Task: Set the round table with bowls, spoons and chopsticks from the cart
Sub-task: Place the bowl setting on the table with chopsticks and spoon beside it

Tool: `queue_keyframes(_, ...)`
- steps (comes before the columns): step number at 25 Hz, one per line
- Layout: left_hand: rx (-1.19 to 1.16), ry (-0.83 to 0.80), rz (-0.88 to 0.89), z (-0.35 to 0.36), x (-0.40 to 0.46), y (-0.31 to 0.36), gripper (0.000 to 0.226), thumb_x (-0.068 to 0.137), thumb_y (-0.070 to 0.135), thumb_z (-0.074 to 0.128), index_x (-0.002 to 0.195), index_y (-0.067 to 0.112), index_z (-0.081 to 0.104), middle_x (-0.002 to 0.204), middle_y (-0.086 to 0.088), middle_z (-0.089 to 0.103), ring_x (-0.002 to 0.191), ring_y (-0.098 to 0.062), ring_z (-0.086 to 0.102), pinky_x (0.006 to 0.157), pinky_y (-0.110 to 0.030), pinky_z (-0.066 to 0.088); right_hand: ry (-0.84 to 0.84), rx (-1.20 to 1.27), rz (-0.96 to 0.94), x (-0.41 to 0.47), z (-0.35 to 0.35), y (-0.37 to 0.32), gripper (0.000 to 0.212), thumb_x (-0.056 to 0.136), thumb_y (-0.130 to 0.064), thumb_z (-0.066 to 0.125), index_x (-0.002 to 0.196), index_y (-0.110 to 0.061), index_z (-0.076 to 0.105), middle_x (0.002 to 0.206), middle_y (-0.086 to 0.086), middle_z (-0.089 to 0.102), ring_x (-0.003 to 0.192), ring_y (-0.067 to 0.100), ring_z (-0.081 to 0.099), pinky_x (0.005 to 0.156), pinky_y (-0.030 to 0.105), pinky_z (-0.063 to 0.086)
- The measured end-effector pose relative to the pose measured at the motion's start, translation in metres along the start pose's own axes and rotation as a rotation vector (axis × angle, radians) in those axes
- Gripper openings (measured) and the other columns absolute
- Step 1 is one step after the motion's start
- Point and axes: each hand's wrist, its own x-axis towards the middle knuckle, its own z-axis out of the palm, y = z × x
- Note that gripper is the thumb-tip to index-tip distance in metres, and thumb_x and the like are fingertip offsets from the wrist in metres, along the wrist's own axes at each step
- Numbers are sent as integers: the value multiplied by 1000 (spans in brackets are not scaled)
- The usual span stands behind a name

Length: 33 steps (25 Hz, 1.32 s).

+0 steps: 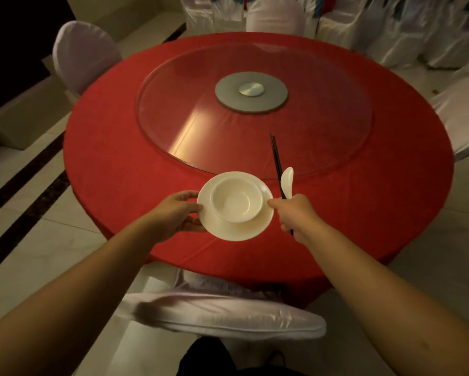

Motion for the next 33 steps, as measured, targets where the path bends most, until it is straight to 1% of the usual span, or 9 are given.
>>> queue_keyframes(7, 35, -106, 11, -28, 54, 3, 35, 97, 2, 57, 127, 20, 59, 95, -18, 74, 72, -29, 76, 65, -42, 64, 172, 44, 64, 15, 37, 8, 18, 86, -18, 66, 96, -4, 63, 59, 2, 44, 42, 14, 36, 41, 27, 31)
queue_keyframes(11, 76, -119, -13, -27, 74, -7, 31, 98, 1, 55, 118, 24, 59, 99, -19, 72, 67, -27, 74, 61, -41, 64, 243, 36, 104, 24, 49, 22, 13, 87, -18, 65, 91, -5, 63, 56, 1, 44, 40, 13, 37, 37, 24, 30)
queue_keyframes(16, 105, -62, -57, -23, 99, -35, 36, 96, -1, 56, 125, 21, 59, 105, -26, 67, 84, -37, 67, 68, -47, 65, 250, -8, 165, 41, 63, 54, 13, 89, -19, 65, 84, -8, 60, 57, 3, 46, 42, 16, 40, 40, 26, 33)
queue_keyframes(19, 103, -24, -76, -23, 111, -54, 37, 95, -3, 56, 127, 16, 61, 102, -22, 64, 81, -34, 68, 62, -46, 65, 252, -48, 186, 52, 72, 72, 13, 90, -20, 64, 84, -10, 59, 61, 4, 50, 47, 18, 46, 44, 29, 36)
queue_keyframes(21, 106, -18, -76, -23, 120, -65, 37, 95, -4, 57, 127, 15, 63, 105, -20, 63, 84, -33, 68, 58, -44, 64, 261, -65, 191, 60, 76, 80, 15, 90, -19, 62, 79, -10, 58, 63, 4, 52, 51, 19, 48, 48, 31, 38)
queue_keyframes(23, 112, -12, -72, -25, 128, -72, 37, 94, -4, 58, 122, 18, 67, 108, -17, 64, 88, -33, 69, 59, -45, 64, 273, -78, 197, 65, 81, 86, 15, 90, -17, 59, 76, -12, 56, 63, 4, 53, 52, 18, 49, 49, 31, 39)
queue_keyframes(26, 128, -4, -60, -27, 138, -81, 38, 93, -4, 58, 110, 28, 70, 104, -10, 66, 84, -28, 70, 61, -48, 64, 281, -95, 215, 70, 86, 92, 14, 90, -18, 57, 76, -16, 55, 65, 3, 56, 54, 17, 52, 49, 30, 40)
queue_keyframes(30, 140, -6, -17, -31, 147, -90, 46, 93, -2, 59, 98, 41, 74, 99, -4, 70, 86, -22, 71, 59, -42, 63, 282, -82, 228, 75, 90, 99, 13, 89, -17, 57, 76, -14, 59, 63, 3, 56, 53, 16, 52, 47, 28, 39)
queue_keyframes(33, 163, 6, 10, -32, 151, -93, 47, 92, -1, 60, 99, 43, 74, 96, -2, 72, 84, -20, 72, 60, -42, 64, 298, -67, 230, 75, 90, 101, 15, 88, -16, 58, 74, -12, 60, 59, 3, 54, 50, 16, 50, 46, 28, 39)
